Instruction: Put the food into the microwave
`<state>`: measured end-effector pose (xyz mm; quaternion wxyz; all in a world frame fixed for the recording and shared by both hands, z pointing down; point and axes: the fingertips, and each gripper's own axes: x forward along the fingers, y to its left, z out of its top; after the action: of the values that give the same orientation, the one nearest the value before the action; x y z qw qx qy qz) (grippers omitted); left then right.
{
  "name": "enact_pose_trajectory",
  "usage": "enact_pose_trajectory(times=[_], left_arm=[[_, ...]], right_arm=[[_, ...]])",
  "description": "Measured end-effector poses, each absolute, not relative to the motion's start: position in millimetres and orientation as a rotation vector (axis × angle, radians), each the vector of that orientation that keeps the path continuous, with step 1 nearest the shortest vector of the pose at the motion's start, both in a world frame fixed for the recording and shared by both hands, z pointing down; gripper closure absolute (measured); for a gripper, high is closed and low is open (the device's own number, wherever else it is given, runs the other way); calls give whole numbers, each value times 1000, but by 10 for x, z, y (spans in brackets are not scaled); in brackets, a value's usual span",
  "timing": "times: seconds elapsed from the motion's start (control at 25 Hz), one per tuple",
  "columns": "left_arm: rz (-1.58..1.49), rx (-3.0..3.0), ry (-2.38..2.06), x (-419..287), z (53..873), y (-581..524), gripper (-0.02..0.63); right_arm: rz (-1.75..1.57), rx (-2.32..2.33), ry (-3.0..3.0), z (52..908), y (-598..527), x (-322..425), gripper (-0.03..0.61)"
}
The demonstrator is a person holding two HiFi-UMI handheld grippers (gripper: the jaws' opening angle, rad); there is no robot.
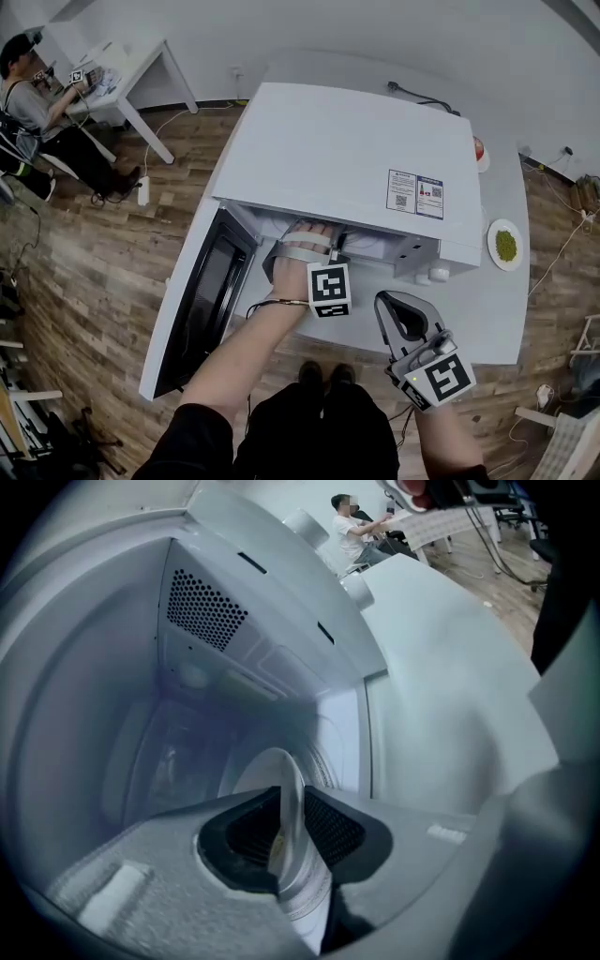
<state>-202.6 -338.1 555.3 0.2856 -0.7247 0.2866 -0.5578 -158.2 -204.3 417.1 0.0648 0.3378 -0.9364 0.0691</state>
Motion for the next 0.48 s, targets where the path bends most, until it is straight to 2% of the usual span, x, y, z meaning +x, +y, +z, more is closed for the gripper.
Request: enact_pose_trajectory(times=[0.24,0.48], left_arm=[[-1506,-1934,761,-2014,5491,-3363,502],[-1319,-1878,843,-1981,5108,-3177,502]], right_arm=[[224,1030,-2816,4086,-2083,-1521,565],[214,1007,-2824,3973,-2003,-1587,565]])
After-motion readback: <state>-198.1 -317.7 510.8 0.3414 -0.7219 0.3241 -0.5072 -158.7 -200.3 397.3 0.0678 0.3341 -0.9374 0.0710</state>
